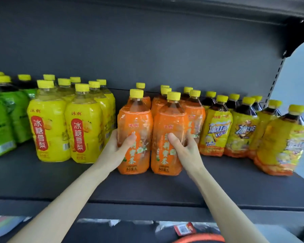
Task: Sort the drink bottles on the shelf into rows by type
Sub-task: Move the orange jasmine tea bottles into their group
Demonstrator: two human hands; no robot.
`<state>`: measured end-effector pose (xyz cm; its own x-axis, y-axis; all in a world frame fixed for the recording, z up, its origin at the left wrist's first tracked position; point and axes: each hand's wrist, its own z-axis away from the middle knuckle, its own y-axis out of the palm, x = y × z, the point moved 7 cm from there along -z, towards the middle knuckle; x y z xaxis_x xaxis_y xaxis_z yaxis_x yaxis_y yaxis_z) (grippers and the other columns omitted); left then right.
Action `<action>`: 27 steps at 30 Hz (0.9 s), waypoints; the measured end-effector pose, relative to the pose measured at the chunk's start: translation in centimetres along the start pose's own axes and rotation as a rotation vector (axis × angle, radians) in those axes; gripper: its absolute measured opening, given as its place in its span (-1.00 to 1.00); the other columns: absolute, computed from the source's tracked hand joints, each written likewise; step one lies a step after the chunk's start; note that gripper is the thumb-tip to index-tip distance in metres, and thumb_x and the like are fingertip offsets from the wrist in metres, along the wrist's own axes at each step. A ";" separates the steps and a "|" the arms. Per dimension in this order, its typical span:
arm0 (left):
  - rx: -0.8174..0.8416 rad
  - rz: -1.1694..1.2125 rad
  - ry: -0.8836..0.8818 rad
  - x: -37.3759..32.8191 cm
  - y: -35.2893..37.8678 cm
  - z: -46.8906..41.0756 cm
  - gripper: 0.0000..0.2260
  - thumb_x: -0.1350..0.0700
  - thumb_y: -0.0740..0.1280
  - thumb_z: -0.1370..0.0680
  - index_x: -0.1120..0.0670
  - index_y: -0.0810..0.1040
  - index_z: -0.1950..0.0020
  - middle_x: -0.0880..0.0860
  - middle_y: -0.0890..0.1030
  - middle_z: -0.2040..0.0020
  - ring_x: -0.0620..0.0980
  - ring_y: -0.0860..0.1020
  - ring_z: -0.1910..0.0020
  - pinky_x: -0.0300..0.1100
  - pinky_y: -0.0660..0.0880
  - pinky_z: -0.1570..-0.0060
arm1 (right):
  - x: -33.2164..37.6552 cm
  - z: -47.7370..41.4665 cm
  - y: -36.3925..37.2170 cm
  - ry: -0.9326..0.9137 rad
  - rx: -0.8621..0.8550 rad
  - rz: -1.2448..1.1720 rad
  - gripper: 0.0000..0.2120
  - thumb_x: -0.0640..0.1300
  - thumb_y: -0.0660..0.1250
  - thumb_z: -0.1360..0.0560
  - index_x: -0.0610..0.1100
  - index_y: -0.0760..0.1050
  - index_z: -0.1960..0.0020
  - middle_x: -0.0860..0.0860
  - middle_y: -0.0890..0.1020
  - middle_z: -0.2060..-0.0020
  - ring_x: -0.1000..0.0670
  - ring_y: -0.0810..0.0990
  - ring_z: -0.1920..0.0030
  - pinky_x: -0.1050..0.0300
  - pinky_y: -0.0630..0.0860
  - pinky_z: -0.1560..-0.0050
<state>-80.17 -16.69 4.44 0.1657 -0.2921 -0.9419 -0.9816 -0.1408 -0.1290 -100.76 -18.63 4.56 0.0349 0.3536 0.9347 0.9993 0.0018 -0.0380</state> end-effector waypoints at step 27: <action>-0.093 -0.065 -0.013 2.1 0.8 -8.0 -0.46 -0.08 0.20 -0.58 -0.03 0.10 -0.50 0.03 0.34 -0.43 0.04 0.35 -0.38 -0.01 0.35 -0.27 | -1.1 -1.9 0.1 -0.069 -0.041 0.140 -0.38 0.40 0.36 -0.18 0.19 0.34 -0.16 0.01 0.50 -0.25 0.00 0.55 -0.21 -0.13 0.54 -0.20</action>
<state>-79.87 -24.97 4.84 0.2265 -0.2678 -0.9365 -0.9558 -0.2461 -0.1609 -100.71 -20.78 4.20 0.1744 0.4110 0.8948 0.9845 -0.0898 -0.1506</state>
